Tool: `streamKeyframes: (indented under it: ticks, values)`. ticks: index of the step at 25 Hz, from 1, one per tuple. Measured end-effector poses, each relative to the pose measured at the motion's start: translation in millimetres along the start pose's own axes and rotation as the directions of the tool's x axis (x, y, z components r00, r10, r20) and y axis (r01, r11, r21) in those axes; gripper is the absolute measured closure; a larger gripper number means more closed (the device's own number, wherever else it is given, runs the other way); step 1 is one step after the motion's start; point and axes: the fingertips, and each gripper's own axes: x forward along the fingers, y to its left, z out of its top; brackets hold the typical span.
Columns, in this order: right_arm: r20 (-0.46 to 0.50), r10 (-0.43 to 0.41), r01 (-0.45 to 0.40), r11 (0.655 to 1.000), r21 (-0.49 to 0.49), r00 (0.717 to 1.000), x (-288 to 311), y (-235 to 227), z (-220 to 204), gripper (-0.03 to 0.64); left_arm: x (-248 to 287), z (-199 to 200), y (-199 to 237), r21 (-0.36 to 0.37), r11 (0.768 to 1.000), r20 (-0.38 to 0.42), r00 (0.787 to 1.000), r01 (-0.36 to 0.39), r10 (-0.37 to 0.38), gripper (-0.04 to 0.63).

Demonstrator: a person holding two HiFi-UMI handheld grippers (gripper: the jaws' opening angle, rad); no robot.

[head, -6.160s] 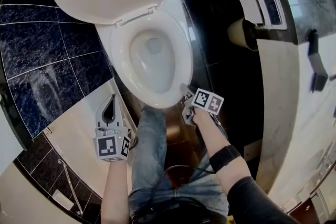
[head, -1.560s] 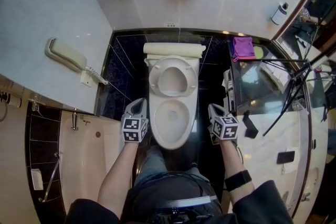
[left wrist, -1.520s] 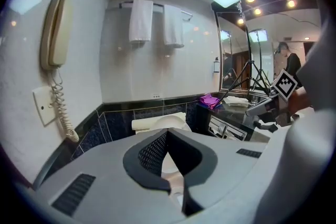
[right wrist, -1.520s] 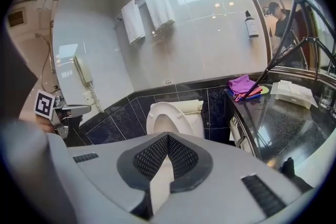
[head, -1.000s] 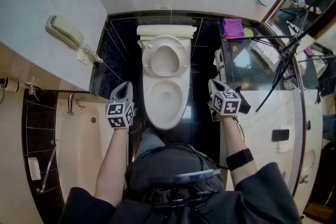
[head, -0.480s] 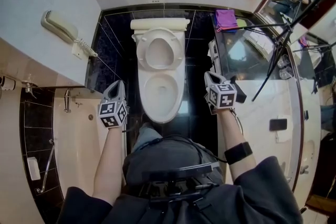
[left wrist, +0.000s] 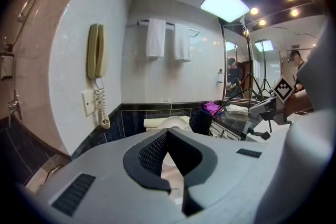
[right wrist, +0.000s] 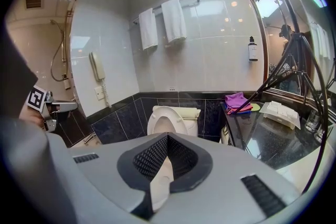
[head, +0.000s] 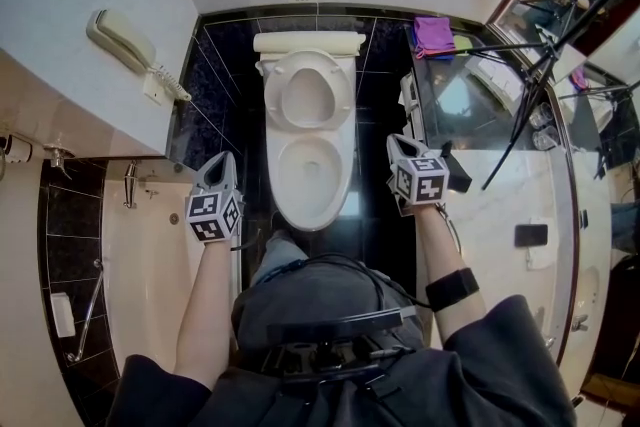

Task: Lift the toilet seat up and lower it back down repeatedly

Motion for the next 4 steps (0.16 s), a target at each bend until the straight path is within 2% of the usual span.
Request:
streamKeyframes:
  ticks: [4]
  values:
    - [-0.003, 0.001, -0.001, 1.000, 0.002, 1.000, 1.8, 4.2, -3.9, 0.603, -5.3, -1.9, 7.4, -0.010, 1.000, -0.001, 1.000, -0.006, 0.006, 0.595]
